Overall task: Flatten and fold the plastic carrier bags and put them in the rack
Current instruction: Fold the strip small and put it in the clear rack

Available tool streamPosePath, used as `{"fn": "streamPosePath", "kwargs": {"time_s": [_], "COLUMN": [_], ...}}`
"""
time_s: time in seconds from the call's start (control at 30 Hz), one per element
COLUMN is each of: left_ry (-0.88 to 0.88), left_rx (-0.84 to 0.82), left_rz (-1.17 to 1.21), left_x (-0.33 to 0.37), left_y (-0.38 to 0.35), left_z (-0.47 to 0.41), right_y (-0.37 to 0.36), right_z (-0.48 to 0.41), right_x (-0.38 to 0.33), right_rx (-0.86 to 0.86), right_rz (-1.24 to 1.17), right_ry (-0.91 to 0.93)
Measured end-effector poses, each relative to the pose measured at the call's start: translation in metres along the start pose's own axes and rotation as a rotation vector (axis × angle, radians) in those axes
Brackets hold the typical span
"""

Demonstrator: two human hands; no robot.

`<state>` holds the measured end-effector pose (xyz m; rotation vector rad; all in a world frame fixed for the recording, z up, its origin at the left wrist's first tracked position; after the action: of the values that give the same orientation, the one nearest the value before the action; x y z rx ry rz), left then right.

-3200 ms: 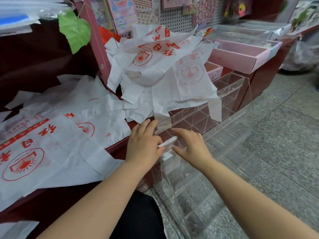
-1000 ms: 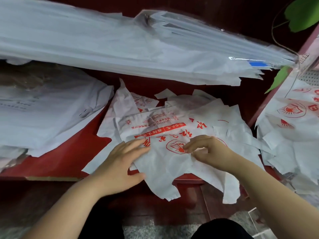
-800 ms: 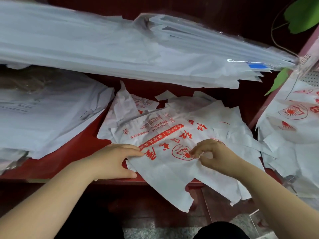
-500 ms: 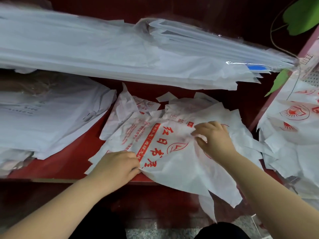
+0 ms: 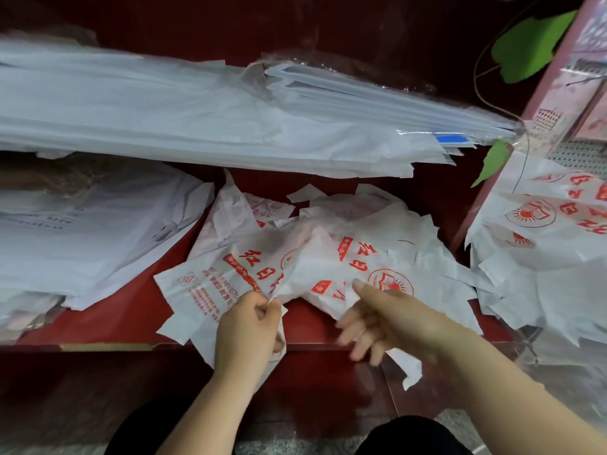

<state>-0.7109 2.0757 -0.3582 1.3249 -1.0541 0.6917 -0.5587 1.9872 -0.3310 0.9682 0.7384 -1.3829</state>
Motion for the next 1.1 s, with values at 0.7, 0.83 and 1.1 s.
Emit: {"fn": "streamPosePath", "kwargs": {"time_s": [0.7,0.83,1.1], "left_ry": [-0.328,-0.460,-0.463], "left_rx": [-0.319,-0.536,-0.618], "left_rz": [-0.551,-0.689,-0.904], "left_x": [0.008,0.009,-0.007], "left_y": [0.001,-0.031,-0.056], "left_z": [-0.053,-0.062,-0.070], "right_y": [0.092,0.112,0.139], "right_z": [-0.043,-0.070,-0.098], "right_x": [-0.035,-0.013,-0.040], "right_rx": [0.420,0.443,0.678], "right_rz": [0.125,0.134,-0.226], "right_ry": [0.289,0.122,0.294]}}
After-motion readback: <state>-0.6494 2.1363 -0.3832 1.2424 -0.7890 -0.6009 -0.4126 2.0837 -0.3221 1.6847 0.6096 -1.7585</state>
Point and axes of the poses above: each hand's wrist, its own z-axis away from the middle knuckle, its own y-axis out of the back of the hand, x = y × z, the point moved 7 cm from there along -z, towards the middle knuckle, and after that the axes turned 2 degrees about -x, right-handed, at the moved point
